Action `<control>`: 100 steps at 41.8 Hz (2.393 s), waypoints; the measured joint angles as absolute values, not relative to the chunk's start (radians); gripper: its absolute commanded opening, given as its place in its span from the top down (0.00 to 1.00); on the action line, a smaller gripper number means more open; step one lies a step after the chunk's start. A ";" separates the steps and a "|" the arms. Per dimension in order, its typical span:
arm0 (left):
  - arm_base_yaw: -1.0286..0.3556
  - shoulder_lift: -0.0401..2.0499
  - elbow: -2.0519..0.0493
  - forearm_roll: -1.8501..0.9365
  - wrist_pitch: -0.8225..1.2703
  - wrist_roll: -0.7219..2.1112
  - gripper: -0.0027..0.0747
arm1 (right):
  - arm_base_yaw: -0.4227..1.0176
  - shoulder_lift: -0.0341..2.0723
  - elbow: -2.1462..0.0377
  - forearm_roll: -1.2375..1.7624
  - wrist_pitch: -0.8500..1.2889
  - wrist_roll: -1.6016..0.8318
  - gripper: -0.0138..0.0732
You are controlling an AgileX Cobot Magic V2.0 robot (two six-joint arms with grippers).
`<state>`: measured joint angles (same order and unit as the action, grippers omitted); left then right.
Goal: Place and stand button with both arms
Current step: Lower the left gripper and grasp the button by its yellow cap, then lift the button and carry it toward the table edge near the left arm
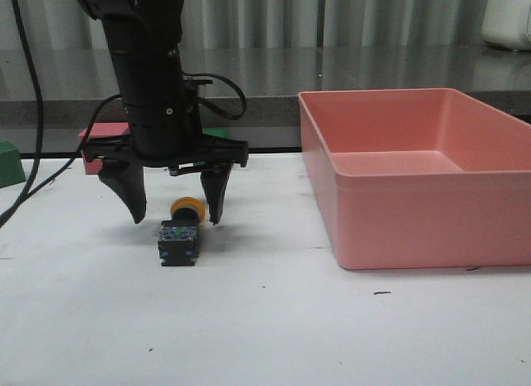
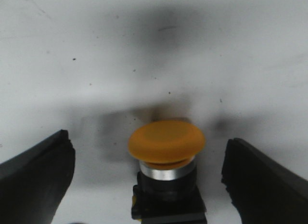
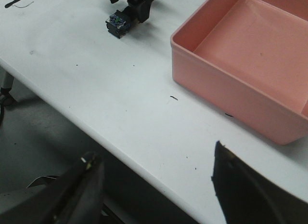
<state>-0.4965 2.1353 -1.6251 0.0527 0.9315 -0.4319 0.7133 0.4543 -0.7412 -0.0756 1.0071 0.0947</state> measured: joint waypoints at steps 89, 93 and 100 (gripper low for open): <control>-0.232 1.191 -0.679 -0.080 0.080 0.016 0.72 | 0.713 0.454 -0.741 -0.076 1.007 0.093 0.27; -0.232 1.160 -0.560 -0.080 -0.099 0.018 0.72 | 0.713 0.454 -0.741 -0.076 1.007 0.093 0.27; -0.232 1.163 -0.386 -0.080 -0.410 0.018 0.72 | 0.713 0.454 -0.741 -0.076 1.007 0.093 0.27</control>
